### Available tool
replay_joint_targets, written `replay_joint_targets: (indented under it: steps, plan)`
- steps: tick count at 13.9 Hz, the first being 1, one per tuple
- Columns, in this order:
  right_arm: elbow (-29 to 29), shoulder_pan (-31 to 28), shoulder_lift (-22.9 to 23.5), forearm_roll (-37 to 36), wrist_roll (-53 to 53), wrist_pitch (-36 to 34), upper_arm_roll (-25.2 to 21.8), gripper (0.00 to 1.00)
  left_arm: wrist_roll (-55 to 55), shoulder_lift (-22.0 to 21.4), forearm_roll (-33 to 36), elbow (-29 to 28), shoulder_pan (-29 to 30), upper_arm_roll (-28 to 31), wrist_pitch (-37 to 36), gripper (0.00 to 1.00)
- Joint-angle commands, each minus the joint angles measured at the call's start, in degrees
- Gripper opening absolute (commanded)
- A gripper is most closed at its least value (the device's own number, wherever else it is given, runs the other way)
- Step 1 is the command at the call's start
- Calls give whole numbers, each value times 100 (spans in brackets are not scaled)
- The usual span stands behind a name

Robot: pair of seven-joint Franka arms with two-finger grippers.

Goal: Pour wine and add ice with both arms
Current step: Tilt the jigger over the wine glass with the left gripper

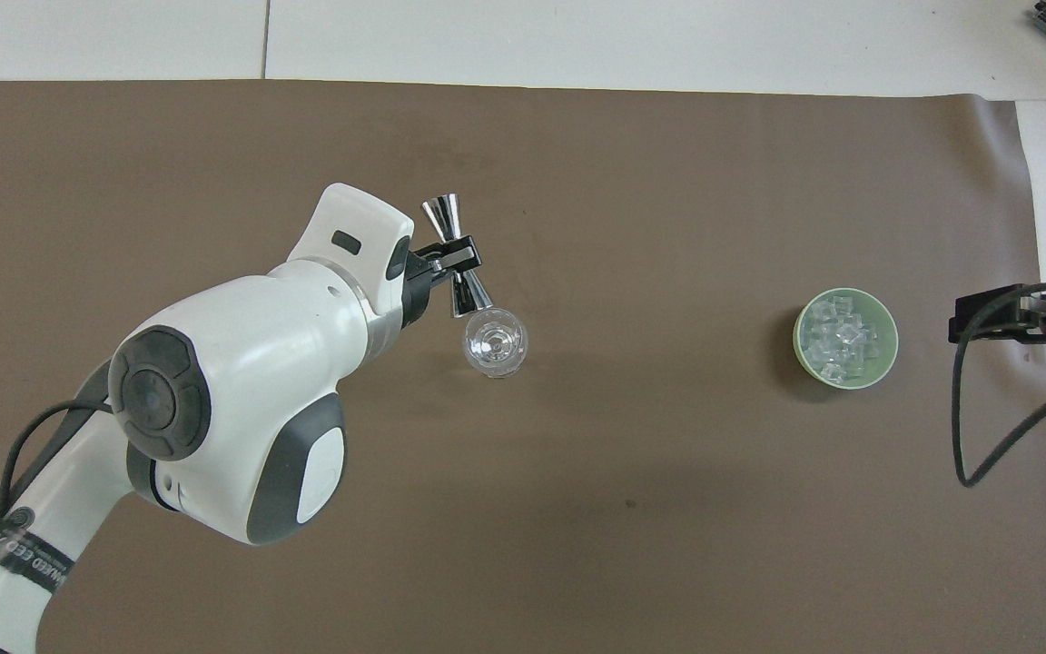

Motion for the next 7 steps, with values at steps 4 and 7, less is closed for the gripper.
replay_joint_targets:
  steps: [4, 7]
  plan:
    - [-139, -8, -134, 99, -177, -11, -15, 100, -460, -145, 130, -204, -103, 84, 343, 0]
    - [-139, -8, -134, 99, -177, -11, -15, 100, -698, -145, 130, -204, -85, 75, 353, 0]
